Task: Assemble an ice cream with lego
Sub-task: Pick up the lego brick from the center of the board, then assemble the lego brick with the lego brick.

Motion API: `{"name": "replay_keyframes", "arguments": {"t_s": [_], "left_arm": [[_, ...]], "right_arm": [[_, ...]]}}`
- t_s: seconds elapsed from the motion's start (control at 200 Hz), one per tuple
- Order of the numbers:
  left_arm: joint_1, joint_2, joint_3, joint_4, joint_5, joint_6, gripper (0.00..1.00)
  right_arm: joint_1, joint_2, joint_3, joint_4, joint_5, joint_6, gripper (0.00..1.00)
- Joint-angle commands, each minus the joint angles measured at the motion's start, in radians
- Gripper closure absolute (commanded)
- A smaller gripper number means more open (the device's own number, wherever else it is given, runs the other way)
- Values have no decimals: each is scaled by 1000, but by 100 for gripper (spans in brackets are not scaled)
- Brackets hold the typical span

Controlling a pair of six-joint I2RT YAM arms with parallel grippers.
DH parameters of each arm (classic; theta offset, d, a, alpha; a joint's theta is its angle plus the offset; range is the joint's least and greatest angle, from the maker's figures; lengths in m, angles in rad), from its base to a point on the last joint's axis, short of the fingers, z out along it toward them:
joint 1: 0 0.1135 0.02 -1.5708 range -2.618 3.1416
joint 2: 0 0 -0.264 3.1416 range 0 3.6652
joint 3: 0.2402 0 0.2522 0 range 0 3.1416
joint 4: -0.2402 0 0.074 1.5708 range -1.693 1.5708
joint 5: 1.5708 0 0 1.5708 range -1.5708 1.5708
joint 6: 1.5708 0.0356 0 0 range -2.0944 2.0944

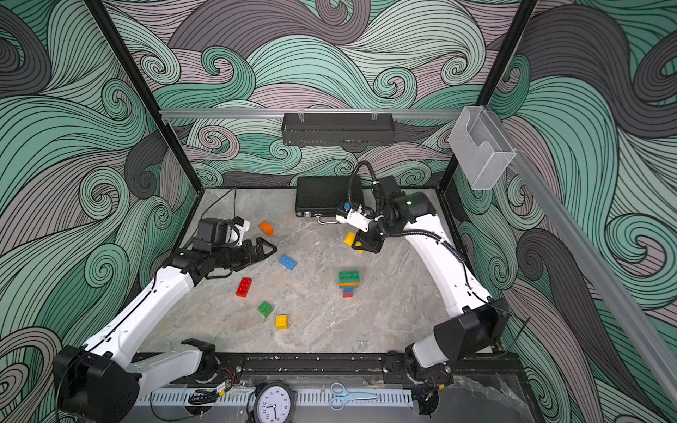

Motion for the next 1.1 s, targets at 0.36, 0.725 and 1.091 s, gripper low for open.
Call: {"name": "replay_keyframes", "arguments": {"t_s": [0.36, 0.725, 1.091], "left_arm": [[6, -8, -2, -12, 29, 38, 2], [7, 11, -15, 33, 63, 40, 2], [5, 94, -28, 134, 137, 19, 2]], "right_arm": [[121, 78, 80, -286, 29, -446, 100], [180, 111, 24, -198, 88, -428, 100], [197, 115, -63, -102, 133, -388, 100]]}}
